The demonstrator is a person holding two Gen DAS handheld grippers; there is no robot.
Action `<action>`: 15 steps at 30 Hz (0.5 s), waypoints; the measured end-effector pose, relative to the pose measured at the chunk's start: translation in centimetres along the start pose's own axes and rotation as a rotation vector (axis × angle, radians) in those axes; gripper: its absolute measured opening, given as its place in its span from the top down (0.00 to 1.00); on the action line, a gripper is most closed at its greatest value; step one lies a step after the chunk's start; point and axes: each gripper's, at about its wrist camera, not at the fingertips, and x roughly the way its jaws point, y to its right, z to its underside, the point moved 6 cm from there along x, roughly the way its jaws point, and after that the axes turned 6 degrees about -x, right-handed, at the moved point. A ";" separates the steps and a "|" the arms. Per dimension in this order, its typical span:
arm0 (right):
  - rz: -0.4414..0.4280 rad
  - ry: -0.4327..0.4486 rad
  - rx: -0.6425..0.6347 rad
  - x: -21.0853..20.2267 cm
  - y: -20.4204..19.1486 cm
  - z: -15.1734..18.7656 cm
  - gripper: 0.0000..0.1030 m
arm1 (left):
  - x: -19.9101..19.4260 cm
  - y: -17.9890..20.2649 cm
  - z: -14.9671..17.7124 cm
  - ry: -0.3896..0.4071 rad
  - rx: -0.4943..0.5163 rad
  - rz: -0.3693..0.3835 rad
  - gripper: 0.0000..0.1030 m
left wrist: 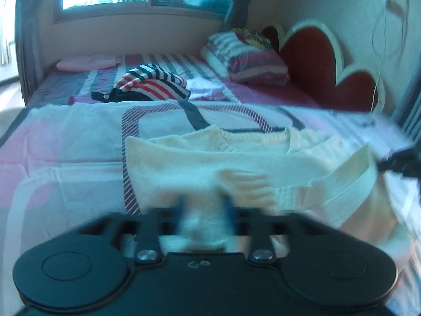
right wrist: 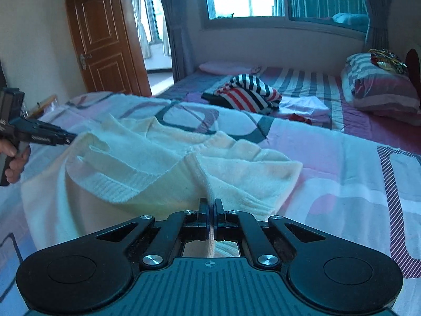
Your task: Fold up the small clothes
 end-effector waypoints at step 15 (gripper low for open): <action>-0.008 -0.032 0.069 1.1 0.8 1.8 0.98 | -1.0 -1.7 -2.1 0.074 -0.163 0.141 0.51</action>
